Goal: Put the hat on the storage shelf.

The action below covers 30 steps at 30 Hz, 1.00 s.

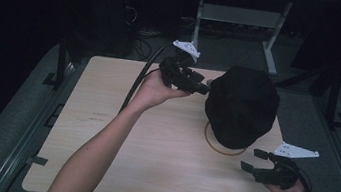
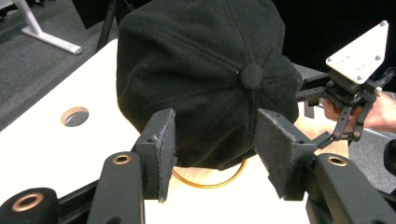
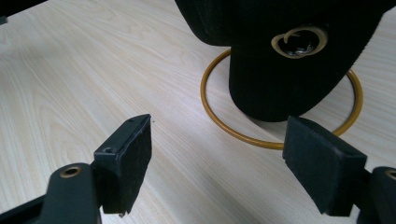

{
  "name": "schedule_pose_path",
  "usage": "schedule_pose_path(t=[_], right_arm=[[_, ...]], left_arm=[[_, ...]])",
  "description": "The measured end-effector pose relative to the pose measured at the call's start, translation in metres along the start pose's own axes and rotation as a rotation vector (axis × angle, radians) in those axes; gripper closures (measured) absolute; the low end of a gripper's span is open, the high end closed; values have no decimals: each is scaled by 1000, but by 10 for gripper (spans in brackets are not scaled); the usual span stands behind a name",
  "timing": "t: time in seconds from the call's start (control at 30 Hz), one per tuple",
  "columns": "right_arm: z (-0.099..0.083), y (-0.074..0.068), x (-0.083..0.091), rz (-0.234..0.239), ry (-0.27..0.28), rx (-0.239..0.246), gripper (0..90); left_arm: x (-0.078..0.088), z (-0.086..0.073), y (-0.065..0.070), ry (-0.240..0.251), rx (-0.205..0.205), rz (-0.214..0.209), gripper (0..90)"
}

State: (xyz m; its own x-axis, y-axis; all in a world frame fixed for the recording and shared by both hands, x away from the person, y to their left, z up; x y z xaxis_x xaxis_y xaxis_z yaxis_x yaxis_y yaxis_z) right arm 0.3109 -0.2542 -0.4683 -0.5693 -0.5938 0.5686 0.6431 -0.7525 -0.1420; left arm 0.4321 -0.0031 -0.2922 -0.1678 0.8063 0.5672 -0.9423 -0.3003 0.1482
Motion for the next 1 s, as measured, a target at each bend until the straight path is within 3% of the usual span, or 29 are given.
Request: schedule_pose_path(t=[0.27,0.4,0.73,1.0], right_arm=[[-1,0,-1,-6,-9,7,234],[-2,3,0,-12,-10,6,233],[-1,1,-2,-9,-11,7,233],[0,-2,-4,-6,-18,9,232]], left_arm=[[9,-16,1,18,21,-2,457],[14,-27,1,3,16,12,455],[25,-54,-2,15,58,21,436],[34,-70,0,15,55,38,415]])
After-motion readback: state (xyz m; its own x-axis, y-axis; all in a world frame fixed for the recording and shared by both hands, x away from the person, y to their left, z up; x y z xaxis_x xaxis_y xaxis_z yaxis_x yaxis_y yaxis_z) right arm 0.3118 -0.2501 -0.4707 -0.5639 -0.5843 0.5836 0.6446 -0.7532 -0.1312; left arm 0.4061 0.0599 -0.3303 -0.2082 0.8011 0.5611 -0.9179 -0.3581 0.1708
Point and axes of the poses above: each handheld gripper's, and its own axes: x roughly backward along the jaws, z roughly out of its top, y roughly to its right, the point moved 7 cm from there along -x, roughly forward along the jaws, and after that the axes turned 4 degrees about -z, right-handed, at the moved point
